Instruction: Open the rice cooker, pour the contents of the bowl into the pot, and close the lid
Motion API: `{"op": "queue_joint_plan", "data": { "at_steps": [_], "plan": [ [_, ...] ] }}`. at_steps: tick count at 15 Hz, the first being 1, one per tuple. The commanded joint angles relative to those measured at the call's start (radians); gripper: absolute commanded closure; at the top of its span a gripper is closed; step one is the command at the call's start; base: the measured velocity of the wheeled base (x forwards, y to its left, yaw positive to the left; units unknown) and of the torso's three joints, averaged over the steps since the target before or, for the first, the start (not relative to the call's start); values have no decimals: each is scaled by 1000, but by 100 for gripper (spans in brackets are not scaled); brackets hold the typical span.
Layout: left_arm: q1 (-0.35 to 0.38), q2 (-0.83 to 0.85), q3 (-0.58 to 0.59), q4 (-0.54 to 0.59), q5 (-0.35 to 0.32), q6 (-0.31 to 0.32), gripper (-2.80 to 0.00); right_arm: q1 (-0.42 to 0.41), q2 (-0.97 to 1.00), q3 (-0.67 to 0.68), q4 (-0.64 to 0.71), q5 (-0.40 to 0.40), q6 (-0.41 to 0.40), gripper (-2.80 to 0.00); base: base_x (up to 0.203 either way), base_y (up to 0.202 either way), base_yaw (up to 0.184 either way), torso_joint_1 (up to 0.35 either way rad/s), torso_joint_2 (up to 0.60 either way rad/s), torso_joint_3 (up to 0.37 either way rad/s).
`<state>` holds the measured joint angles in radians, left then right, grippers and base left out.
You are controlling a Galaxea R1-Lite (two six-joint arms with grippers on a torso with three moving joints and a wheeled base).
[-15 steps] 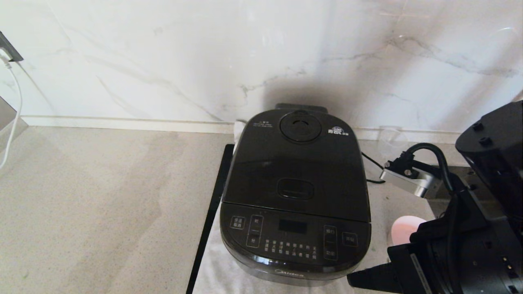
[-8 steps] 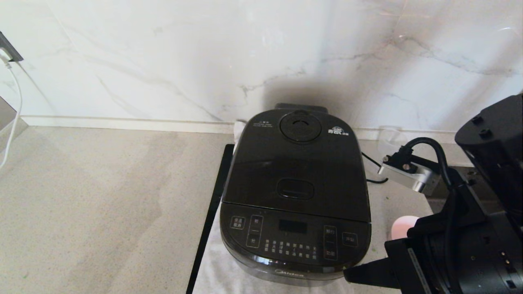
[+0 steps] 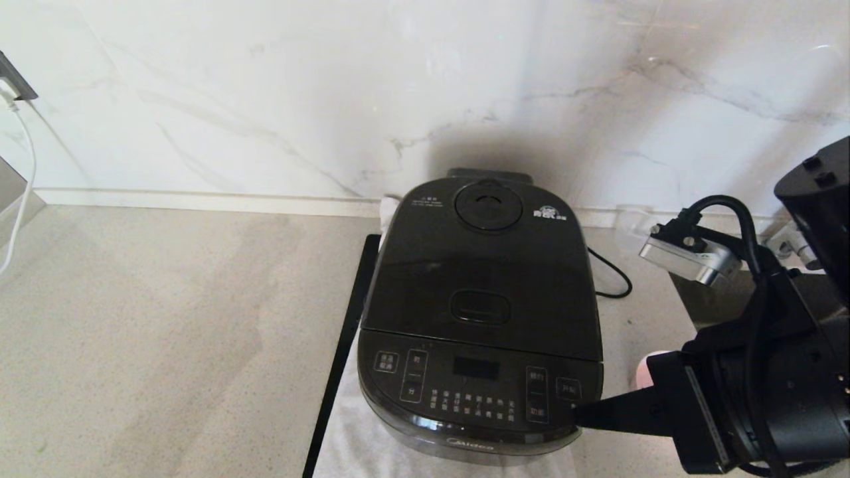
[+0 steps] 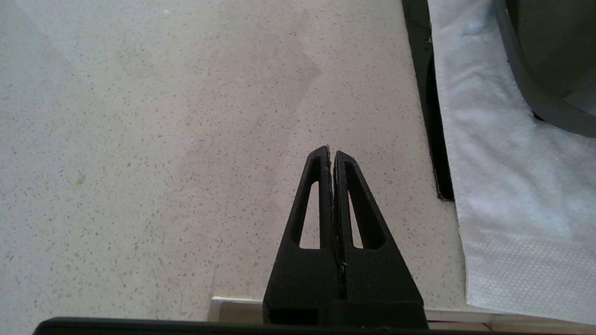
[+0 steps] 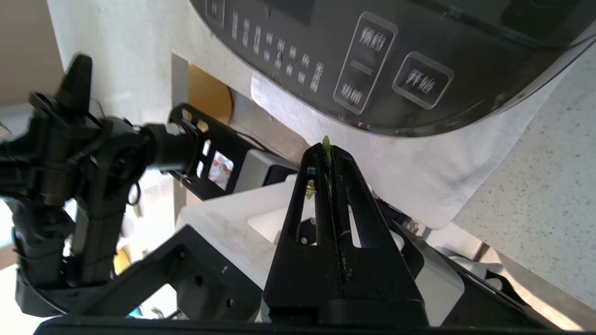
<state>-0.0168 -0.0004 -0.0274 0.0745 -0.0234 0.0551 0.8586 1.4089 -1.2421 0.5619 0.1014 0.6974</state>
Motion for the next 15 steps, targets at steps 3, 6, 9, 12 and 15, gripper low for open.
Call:
{"op": "queue_joint_plan", "data": {
  "at_steps": [3,6,9,12,15],
  "plan": [
    [0,-1,0,1,0,0,0,-58,2,-23,1,38,2,0,0,0,0,0,0,0],
    [0,-1,0,1,0,0,0,-101,6,-18,1,66,1,0,0,0,0,0,0,0],
    [0,-1,0,1,0,0,0,-130,5,-11,1,92,-1,0,0,0,0,0,0,0],
    [0,-1,0,1,0,0,0,-130,17,-10,1,98,-1,0,0,0,0,0,0,0],
    [0,0,0,1,0,0,0,-130,35,10,-18,99,-1,0,0,0,0,0,0,0]
  ]
}}
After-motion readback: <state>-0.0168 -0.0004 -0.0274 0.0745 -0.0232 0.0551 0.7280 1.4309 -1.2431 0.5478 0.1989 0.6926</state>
